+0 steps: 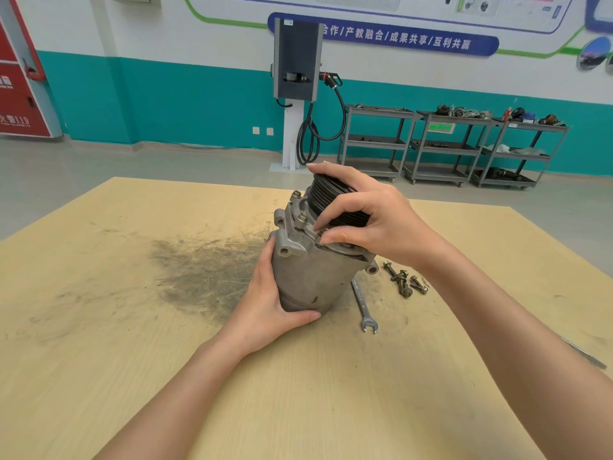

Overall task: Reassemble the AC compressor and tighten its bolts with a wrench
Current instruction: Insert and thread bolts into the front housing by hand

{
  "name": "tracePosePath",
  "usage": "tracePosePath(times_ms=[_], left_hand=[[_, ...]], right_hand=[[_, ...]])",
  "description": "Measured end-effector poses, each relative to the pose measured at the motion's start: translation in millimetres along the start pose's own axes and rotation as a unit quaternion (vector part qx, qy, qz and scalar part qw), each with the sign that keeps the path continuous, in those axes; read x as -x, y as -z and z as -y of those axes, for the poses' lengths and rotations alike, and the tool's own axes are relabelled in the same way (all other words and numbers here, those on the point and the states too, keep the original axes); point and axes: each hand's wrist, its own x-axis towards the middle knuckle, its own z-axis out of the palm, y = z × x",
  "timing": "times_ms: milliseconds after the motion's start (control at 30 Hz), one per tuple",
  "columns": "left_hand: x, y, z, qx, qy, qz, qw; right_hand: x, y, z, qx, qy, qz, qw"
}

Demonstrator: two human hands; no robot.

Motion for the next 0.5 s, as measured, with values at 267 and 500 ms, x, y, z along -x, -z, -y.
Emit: tracePosePath(times_ms=[267,500], left_hand=[[0,0,1,-0.001,0.004,0.0,1.0],[0,0,1,-0.006,0.003,-0.006,1.0]], right_hand=[[-1,-8,4,0.038,-0.028,-0.046,0.998],[-2,7,1,0.008,-0.006,0.047,0.999]])
